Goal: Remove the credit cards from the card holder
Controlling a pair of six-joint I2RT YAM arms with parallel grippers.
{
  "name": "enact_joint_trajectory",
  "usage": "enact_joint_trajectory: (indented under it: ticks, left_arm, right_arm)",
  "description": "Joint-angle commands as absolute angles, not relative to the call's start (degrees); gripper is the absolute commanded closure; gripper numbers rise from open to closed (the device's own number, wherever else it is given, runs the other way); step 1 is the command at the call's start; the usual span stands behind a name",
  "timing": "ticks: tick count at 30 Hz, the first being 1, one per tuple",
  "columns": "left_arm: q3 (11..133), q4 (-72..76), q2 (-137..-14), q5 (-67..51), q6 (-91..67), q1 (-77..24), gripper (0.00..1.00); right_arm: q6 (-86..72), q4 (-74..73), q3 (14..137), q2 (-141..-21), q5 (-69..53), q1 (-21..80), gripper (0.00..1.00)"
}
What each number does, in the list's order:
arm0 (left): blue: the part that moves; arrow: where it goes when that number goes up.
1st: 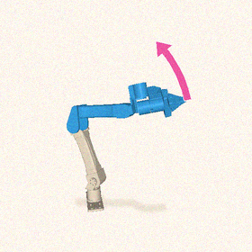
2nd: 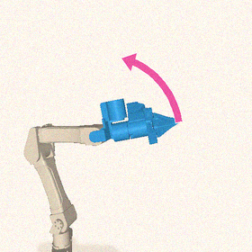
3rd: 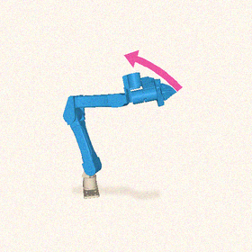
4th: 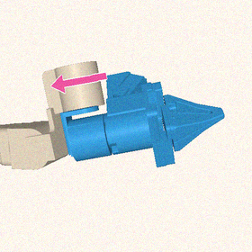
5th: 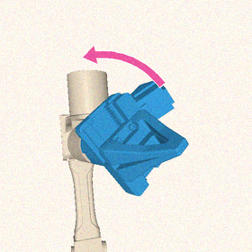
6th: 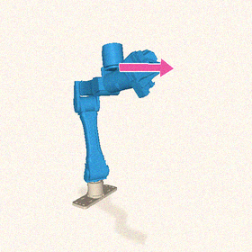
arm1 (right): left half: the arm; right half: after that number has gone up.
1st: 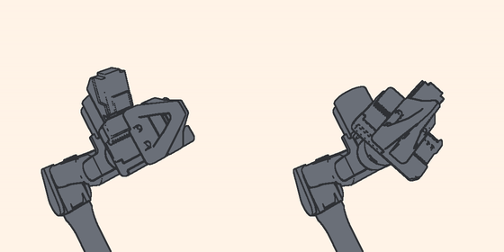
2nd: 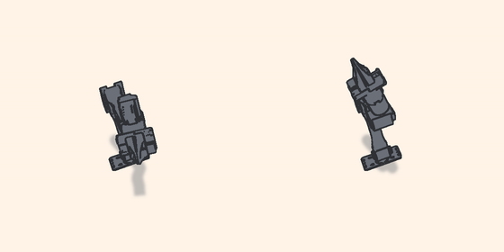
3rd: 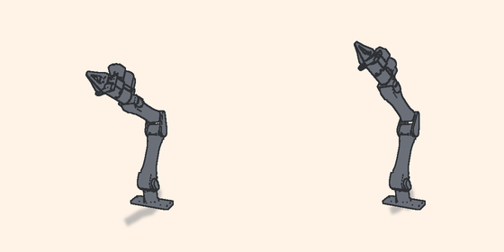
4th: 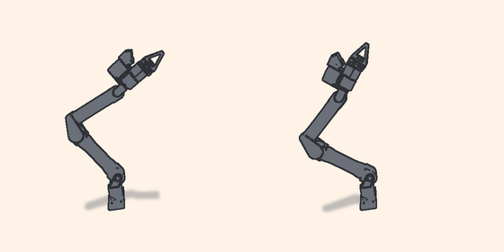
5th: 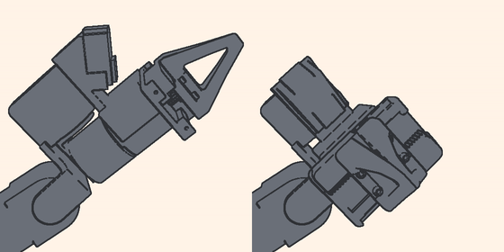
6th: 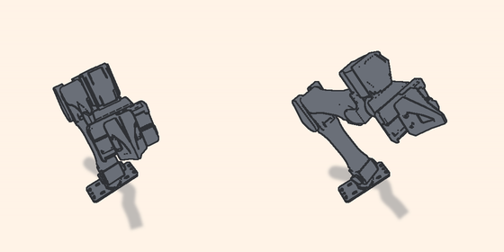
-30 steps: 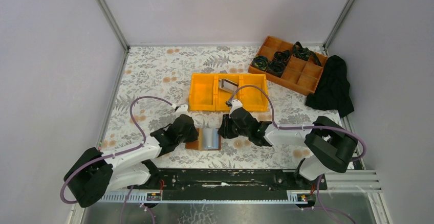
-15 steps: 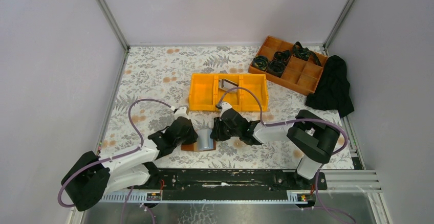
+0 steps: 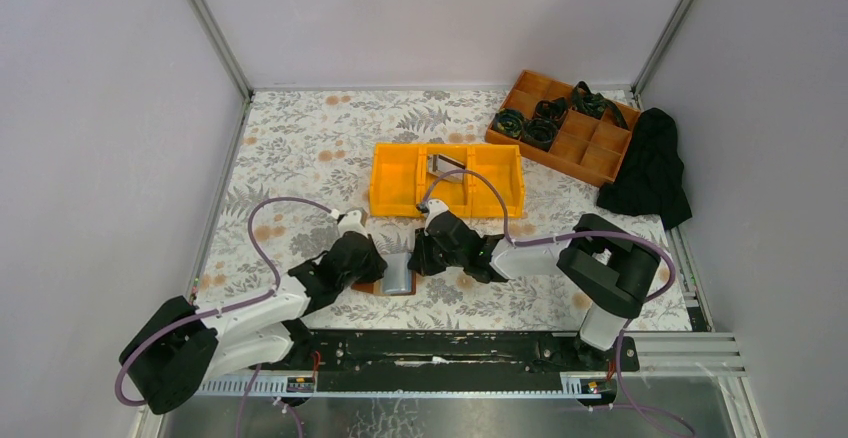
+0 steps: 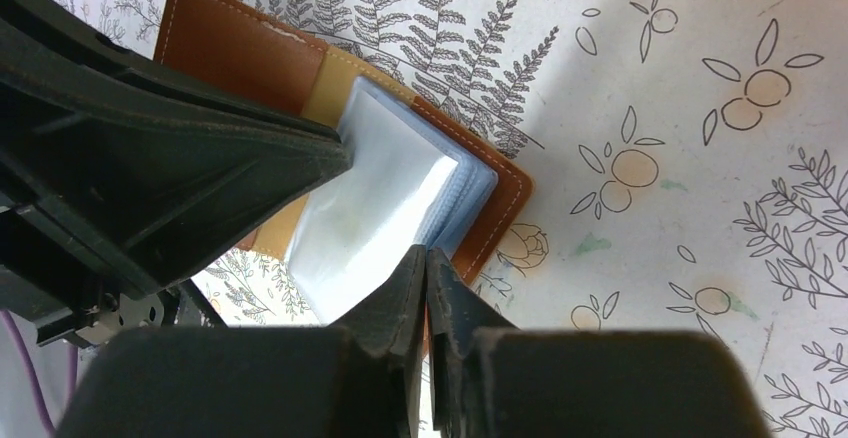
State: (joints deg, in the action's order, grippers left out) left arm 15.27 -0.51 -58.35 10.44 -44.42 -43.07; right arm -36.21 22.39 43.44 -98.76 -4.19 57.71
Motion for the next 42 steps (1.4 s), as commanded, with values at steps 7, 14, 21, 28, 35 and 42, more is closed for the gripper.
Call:
enact_joint_trajectory:
  ticks: [7,14,21,28,35,42]
  left_arm:
    - [16.0,12.0,-68.7,4.0,-45.5,-42.9,0.85]
    - [19.6,17.4,-75.9,-0.6,-46.8,-43.1,0.86]
    - [23.0,20.0,-79.0,-3.2,-49.0,-45.9,0.86]
    - [27.0,16.5,-79.9,-0.5,-47.8,-45.9,0.82]
    - [29.1,15.5,-81.5,-0.3,-47.2,-44.3,0.82]
    - [30.4,12.3,-80.2,1.3,-45.0,-41.9,0.81]
  right_arm:
    - [-35.4,27.9,41.0,-95.8,-4.9,58.5,1.00]
    - [-33.7,24.7,36.3,-87.2,-1.5,55.1,1.00]
    - [-31.2,20.1,33.1,-79.4,0.9,51.0,1.00]
    - [-30.7,18.8,33.5,-77.3,-4.7,52.8,0.71]
    - [-34.1,22.1,32.6,-82.4,-2.6,61.6,0.81]
    - [-38.2,27.7,27.6,-84.7,-3.4,63.7,0.88]
